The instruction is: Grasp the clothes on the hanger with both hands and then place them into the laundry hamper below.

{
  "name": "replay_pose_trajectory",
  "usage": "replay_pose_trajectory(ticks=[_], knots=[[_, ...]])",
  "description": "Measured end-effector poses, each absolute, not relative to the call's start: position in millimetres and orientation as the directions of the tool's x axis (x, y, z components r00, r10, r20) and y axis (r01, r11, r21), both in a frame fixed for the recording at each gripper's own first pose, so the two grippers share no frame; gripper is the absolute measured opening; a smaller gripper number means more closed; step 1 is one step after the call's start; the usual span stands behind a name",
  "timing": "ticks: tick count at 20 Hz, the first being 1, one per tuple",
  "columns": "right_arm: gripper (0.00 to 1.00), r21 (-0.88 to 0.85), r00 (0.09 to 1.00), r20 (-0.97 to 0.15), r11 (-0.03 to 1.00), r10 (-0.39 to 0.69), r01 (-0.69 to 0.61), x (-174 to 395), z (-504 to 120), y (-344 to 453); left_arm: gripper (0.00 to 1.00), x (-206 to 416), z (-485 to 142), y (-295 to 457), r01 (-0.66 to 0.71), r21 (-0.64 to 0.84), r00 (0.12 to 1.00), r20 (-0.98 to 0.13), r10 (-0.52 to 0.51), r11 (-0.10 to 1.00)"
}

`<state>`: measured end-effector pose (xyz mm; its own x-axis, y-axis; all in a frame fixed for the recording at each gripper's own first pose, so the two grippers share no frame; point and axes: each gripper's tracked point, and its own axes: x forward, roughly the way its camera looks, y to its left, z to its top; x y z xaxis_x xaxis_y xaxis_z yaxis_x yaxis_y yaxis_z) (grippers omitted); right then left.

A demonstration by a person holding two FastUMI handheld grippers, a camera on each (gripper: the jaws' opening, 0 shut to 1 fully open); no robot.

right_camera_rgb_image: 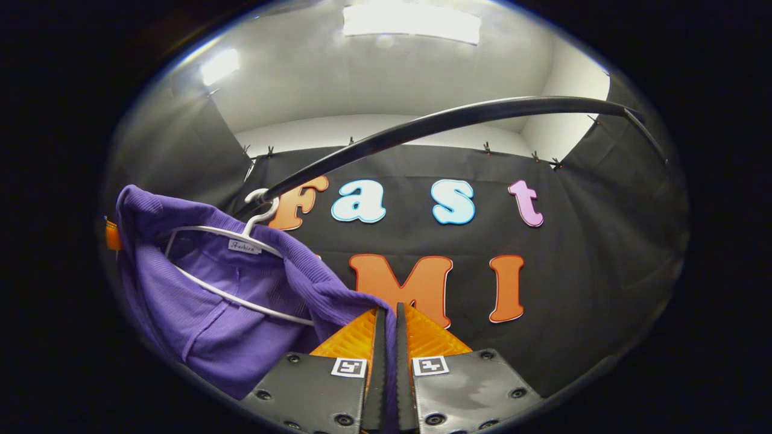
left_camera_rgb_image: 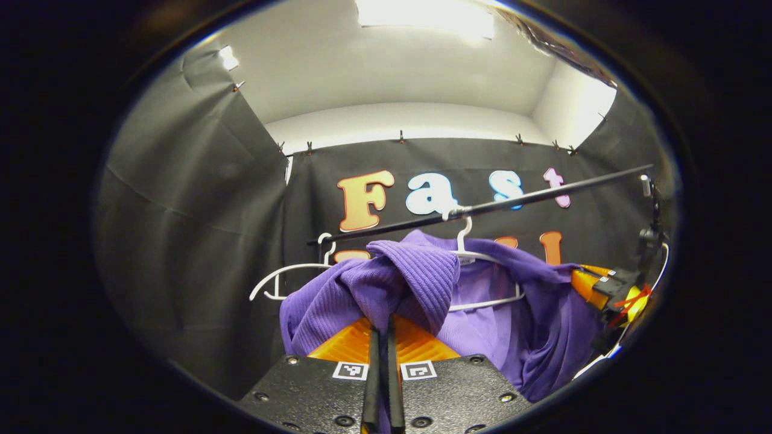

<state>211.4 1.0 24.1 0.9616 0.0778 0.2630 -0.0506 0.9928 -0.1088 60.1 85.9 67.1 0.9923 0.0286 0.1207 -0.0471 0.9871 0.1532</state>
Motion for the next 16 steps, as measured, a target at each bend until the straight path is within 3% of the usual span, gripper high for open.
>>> replay_pose_trajectory(ticks=[2,3,9,13,16], knots=[[0.19,-0.126,0.954,0.293,0.992,0.055,-0.019,216,33,-6,0.06,60,79,80,0.012,0.148,0.992,0.120,-0.030,0.989],[0.15,-0.137,0.954,0.296,0.991,0.052,-0.011,220,35,-5,0.06,58,83,79,0.040,0.161,0.992,0.114,-0.059,0.986],[0.14,-0.164,0.958,0.284,0.986,0.028,0.020,235,34,-7,0.07,49,82,67,0.169,0.186,0.984,0.030,-0.177,0.968],[0.14,-0.156,0.957,0.288,0.988,0.024,0.022,239,36,-4,0.06,34,40,88,0.193,0.165,0.975,-0.146,-0.170,0.967],[0.14,-0.160,0.963,0.267,0.987,0.028,0.016,243,25,1,0.07,25,25,90,0.180,0.087,0.971,-0.174,-0.163,0.980]])
